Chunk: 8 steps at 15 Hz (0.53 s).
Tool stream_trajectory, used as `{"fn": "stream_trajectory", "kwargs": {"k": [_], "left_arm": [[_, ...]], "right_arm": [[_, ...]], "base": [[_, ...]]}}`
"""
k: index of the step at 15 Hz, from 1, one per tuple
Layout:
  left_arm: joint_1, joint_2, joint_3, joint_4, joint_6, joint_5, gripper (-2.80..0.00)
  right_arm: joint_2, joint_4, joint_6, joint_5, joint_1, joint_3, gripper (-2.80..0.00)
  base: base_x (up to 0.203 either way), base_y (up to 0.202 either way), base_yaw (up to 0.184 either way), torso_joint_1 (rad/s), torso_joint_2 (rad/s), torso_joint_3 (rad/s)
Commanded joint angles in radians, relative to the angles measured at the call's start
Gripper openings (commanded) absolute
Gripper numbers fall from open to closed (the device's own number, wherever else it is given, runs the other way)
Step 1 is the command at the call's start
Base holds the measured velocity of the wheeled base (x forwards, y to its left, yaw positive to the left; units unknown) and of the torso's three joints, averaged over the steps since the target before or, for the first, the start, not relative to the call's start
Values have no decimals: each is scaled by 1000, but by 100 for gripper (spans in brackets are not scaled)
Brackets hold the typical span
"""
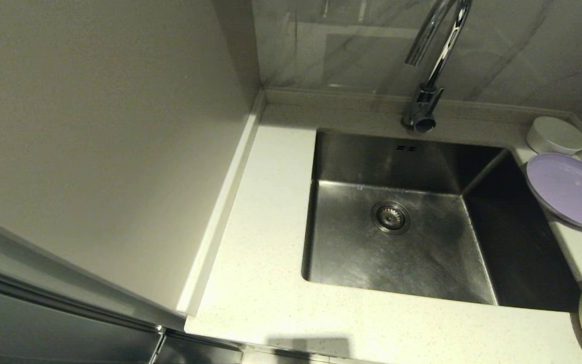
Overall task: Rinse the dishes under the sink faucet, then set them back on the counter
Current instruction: Put a plate back to the table from the sink
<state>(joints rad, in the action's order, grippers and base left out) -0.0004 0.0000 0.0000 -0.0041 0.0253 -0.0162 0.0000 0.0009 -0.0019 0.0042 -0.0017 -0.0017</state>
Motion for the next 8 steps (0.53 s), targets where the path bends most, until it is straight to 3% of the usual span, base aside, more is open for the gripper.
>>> {"fn": "stream_trajectory", "kwargs": {"k": [1,8], "left_arm": [[0,-3,0,0,1,-1,-280],[0,-3,0,0,1,-1,-280]], "right_arm": [[2,1,-15,4,0,0,-280],[62,29,-50,14,0,-84,-280]], "base": [[0,0,0,0,0,0],[0,0,0,0,0,0]]}}
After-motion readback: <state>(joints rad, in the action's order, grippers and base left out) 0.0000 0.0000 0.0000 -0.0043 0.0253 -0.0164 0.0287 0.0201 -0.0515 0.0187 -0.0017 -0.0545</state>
